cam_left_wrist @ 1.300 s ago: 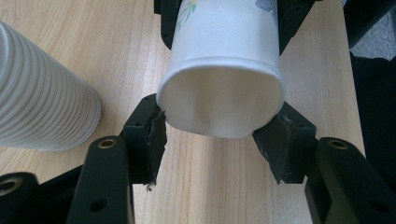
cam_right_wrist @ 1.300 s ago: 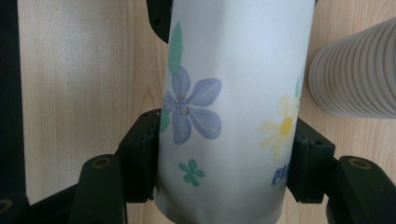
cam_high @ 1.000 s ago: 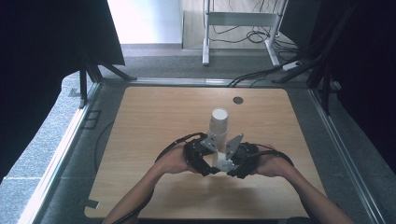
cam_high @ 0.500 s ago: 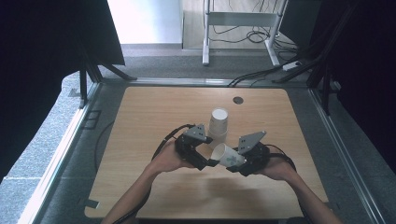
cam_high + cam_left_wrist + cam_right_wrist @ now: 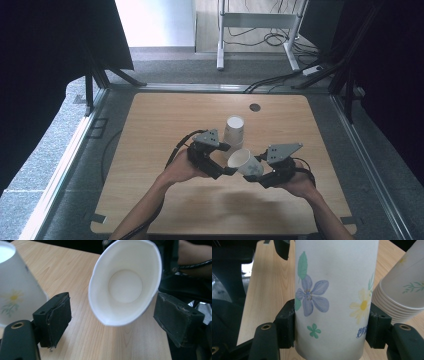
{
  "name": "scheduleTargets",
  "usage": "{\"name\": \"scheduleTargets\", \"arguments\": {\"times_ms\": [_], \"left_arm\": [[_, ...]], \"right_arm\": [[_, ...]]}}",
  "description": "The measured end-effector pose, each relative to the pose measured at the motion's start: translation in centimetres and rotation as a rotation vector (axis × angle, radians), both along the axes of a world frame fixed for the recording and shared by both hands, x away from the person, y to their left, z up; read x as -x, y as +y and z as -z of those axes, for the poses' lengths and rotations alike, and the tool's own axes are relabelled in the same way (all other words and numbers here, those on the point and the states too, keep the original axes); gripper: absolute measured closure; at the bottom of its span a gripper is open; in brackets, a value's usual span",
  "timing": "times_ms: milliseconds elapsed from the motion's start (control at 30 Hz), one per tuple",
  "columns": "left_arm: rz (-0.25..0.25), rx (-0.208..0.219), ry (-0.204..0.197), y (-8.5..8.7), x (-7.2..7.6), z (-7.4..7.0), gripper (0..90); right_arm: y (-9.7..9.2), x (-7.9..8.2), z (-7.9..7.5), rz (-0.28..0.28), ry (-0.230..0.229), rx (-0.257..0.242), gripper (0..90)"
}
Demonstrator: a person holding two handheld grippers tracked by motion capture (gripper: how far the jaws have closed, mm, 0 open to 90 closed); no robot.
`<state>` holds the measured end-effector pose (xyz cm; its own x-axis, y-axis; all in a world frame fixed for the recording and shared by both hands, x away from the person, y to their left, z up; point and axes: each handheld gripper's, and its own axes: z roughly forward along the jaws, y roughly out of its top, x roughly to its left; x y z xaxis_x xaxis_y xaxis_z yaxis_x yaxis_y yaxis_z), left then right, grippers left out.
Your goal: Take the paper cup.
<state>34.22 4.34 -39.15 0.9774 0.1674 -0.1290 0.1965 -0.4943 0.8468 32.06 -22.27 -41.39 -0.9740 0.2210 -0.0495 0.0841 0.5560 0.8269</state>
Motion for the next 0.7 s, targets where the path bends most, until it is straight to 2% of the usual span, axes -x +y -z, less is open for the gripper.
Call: {"name": "scheduleTargets", "arguments": {"times_ms": [233, 467, 567, 700], "left_arm": [[0.047, 0.032, 0.014, -0.8, -0.1, 0.1, 15.9], [0.078, 0.064, 0.017, -0.7, -0.1, 0.2, 29.0], [0.074, 0.052, -0.002, -0.6, 0.0, 0.1, 33.5], [0.061, 0.023, -0.031, -0.8, 0.3, 0.0, 36.6]], "right_arm": [[0.4, 0.2, 0.9, -0.017, 0.008, -0.052, 37.5], [0.8, 0.2, 1.1, -0.035, 0.015, -0.072, 37.5], [0.9, 0.1, 1.1, -0.039, 0.024, -0.074, 37.4], [1.1, 0.0, 1.3, -0.022, 0.025, -0.048, 36.1]]}}
